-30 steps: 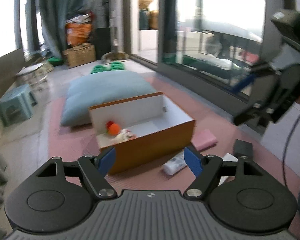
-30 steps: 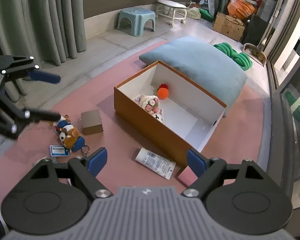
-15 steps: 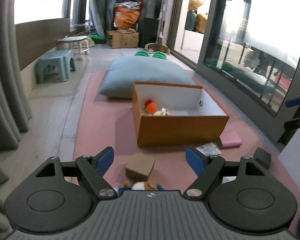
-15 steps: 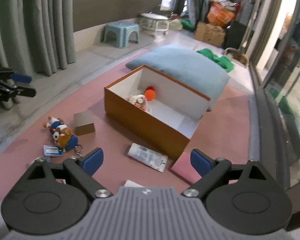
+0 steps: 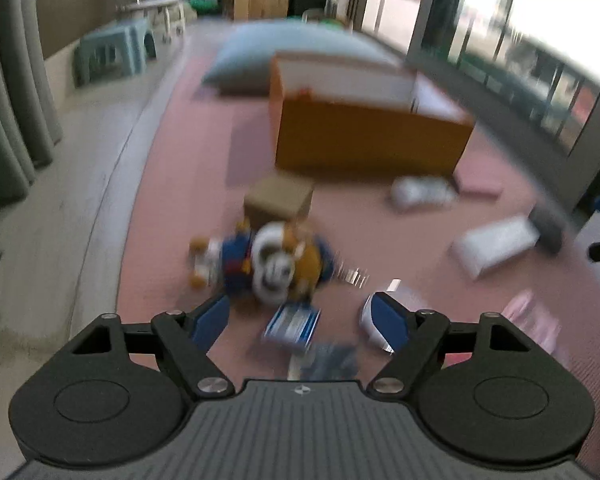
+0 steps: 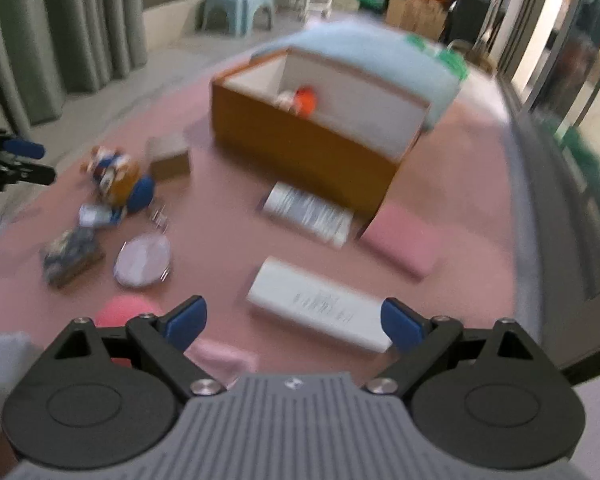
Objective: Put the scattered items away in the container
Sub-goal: 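Grasp the pink pouch with right tool while left tool grasps the picture card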
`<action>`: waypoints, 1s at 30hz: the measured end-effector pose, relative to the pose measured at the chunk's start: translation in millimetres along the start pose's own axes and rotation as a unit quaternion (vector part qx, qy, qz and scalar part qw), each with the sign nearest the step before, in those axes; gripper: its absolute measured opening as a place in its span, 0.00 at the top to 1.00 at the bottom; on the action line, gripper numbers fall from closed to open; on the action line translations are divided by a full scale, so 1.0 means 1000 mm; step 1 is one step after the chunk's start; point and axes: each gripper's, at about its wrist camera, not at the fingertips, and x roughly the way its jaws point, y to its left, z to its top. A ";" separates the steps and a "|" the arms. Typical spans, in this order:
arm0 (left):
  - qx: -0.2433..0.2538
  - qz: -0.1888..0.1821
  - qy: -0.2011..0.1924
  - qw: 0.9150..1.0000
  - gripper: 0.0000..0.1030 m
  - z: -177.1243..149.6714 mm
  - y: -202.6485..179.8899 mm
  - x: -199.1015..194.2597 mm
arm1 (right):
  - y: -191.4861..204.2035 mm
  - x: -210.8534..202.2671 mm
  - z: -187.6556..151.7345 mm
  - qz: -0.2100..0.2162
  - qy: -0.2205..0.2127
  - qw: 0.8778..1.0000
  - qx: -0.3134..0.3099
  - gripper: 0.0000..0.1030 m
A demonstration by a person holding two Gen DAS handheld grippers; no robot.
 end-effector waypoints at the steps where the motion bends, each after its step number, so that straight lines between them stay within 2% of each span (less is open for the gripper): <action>1: 0.006 0.006 0.009 1.000 0.11 -0.005 -0.001 0.005 | 0.005 0.005 -0.007 0.004 0.008 1.000 0.001 0.08; 9: 0.050 0.017 0.070 0.996 0.16 -0.039 -0.020 0.035 | 0.044 0.044 -0.045 0.031 0.077 0.997 0.001 0.08; 12: 0.058 0.020 0.074 0.995 0.17 -0.044 -0.023 0.040 | 0.053 0.054 -0.054 0.029 0.092 0.995 -0.009 0.08; 22: 0.071 0.002 0.098 0.993 0.20 -0.051 -0.029 0.055 | 0.063 0.082 -0.061 0.030 0.115 0.993 0.015 0.08; 30: 0.072 0.017 0.110 0.991 0.21 -0.054 -0.034 0.063 | 0.064 0.101 -0.059 0.019 0.122 0.992 0.017 0.10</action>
